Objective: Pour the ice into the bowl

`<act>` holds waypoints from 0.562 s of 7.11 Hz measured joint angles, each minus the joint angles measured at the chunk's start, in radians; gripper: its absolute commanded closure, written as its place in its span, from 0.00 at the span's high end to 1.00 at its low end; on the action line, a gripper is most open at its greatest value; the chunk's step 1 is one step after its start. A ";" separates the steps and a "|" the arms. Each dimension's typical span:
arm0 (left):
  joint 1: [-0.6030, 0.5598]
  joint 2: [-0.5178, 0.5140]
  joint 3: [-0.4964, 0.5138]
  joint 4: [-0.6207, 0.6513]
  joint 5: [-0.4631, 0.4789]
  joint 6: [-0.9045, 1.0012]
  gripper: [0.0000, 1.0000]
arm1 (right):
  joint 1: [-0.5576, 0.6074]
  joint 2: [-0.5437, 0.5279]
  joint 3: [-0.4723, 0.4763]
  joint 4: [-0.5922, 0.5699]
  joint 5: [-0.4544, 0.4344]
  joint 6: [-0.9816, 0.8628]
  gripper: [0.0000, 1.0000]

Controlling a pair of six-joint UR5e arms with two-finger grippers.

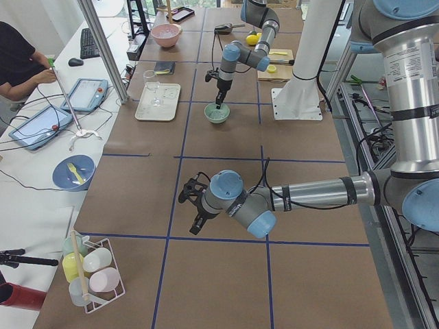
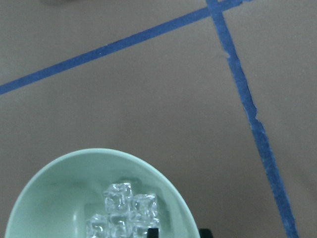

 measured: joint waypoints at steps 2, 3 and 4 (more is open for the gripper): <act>-0.001 0.019 0.008 -0.052 0.002 0.001 1.00 | 0.013 0.003 0.003 -0.002 0.017 0.000 0.00; 0.000 0.028 0.008 -0.066 0.003 0.001 1.00 | 0.021 0.004 0.007 -0.003 0.029 0.000 0.00; -0.001 0.035 0.007 -0.072 0.004 0.000 1.00 | 0.038 0.000 0.026 -0.008 0.053 0.000 0.00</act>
